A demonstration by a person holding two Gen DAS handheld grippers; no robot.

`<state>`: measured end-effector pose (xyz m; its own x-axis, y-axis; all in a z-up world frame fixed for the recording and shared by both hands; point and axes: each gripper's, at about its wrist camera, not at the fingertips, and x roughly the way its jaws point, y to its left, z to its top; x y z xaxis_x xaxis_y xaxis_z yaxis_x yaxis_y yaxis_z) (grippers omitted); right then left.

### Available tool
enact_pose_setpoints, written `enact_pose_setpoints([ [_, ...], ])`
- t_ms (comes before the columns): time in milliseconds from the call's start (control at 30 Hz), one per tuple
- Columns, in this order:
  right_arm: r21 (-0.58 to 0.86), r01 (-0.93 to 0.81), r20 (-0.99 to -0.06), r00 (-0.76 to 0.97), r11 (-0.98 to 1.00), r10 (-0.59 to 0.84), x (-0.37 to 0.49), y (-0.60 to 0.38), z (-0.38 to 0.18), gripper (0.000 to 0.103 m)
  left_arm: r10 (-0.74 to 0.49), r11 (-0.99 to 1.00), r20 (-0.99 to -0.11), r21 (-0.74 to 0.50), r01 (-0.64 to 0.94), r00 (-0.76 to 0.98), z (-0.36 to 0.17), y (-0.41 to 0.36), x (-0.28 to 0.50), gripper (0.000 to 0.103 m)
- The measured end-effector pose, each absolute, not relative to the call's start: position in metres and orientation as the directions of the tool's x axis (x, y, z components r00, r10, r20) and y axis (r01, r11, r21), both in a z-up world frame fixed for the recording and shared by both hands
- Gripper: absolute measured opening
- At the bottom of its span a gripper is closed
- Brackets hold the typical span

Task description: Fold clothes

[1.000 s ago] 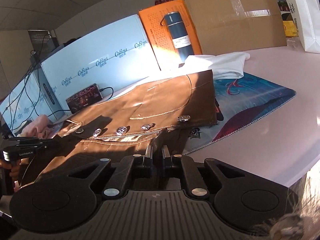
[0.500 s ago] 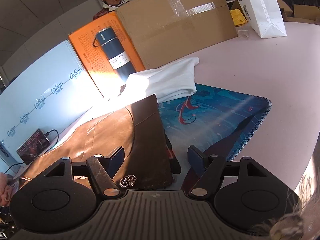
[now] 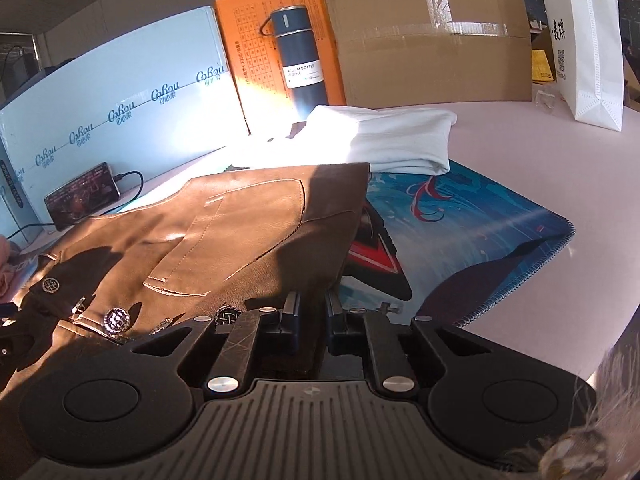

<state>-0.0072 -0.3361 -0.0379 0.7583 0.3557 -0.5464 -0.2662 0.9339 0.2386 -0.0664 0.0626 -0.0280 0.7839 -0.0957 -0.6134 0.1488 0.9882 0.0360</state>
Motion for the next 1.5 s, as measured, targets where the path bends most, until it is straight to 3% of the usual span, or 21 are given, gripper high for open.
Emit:
enact_pose_setpoints([
  [67, 0.274, -0.244, -0.533, 0.767, 0.93, 0.358, -0.014, -0.344, -0.039, 0.025, -0.077, 0.987, -0.607, 0.065, 0.146, 0.791, -0.027, 0.06, -0.069, 0.101],
  [100, 0.302, -0.24, -0.519, 0.77, 0.923, 0.37, -0.02, -0.349, -0.039, 0.04, -0.064, 0.985, -0.601, 0.088, 0.145, 0.797, -0.026, 0.059, -0.071, 0.101],
  [133, 0.326, -0.241, -0.502, 0.775, 0.914, 0.384, -0.028, -0.354, -0.04, 0.046, -0.054, 0.984, -0.593, 0.108, 0.145, 0.803, -0.025, 0.058, -0.073, 0.101],
  [200, 0.362, -0.247, -0.474, 0.781, 0.899, 0.406, -0.045, -0.361, -0.041, 0.051, -0.05, 0.979, -0.582, 0.134, 0.156, 0.812, -0.024, 0.056, -0.079, 0.101],
  [433, 0.468, -0.325, -0.405, 0.748, 0.822, 0.526, -0.093, -0.378, -0.049, 0.086, -0.052, 0.96, -0.505, 0.211, 0.181, 0.862, -0.013, 0.051, -0.11, 0.101],
  [567, 0.531, -0.371, -0.358, 0.717, 0.762, 0.598, -0.107, -0.388, -0.059, 0.095, -0.09, 0.951, -0.451, 0.227, 0.212, 0.888, -0.008, 0.052, -0.136, 0.101],
  [733, 0.647, -0.353, -0.314, 0.684, 0.676, 0.658, -0.11, -0.406, -0.079, 0.099, -0.242, 0.91, -0.402, 0.222, 0.35, 0.883, -0.006, 0.044, -0.174, 0.101],
  [800, 0.667, -0.321, -0.349, 0.663, 0.672, 0.662, -0.109, -0.408, -0.089, 0.099, -0.289, 0.877, -0.413, 0.248, 0.412, 0.864, -0.01, 0.032, -0.184, 0.101],
  [900, 0.661, -0.262, -0.443, 0.62, 0.704, 0.647, -0.106, -0.403, -0.107, 0.099, -0.264, 0.857, -0.442, 0.301, 0.419, 0.857, -0.018, 0.019, -0.187, 0.102],
  [1067, 0.78, -0.247, -0.365, 0.567, 0.575, 0.738, -0.111, -0.407, -0.133, 0.099, -0.182, 0.852, -0.478, 0.36, 0.38, 0.86, -0.028, 0.012, -0.183, 0.102],
  [1400, 0.943, -0.221, -0.122, 0.461, 0.247, 0.879, -0.128, -0.423, -0.157, 0.099, -0.178, 0.881, -0.495, 0.305, 0.362, 0.85, -0.031, 0.023, -0.178, 0.103],
  [1500, 0.941, -0.239, -0.115, 0.444, 0.241, 0.889, -0.133, -0.419, -0.153, 0.09, -0.169, 0.876, -0.481, 0.326, 0.355, 0.86, -0.031, 0.021, -0.181, 0.103],
])
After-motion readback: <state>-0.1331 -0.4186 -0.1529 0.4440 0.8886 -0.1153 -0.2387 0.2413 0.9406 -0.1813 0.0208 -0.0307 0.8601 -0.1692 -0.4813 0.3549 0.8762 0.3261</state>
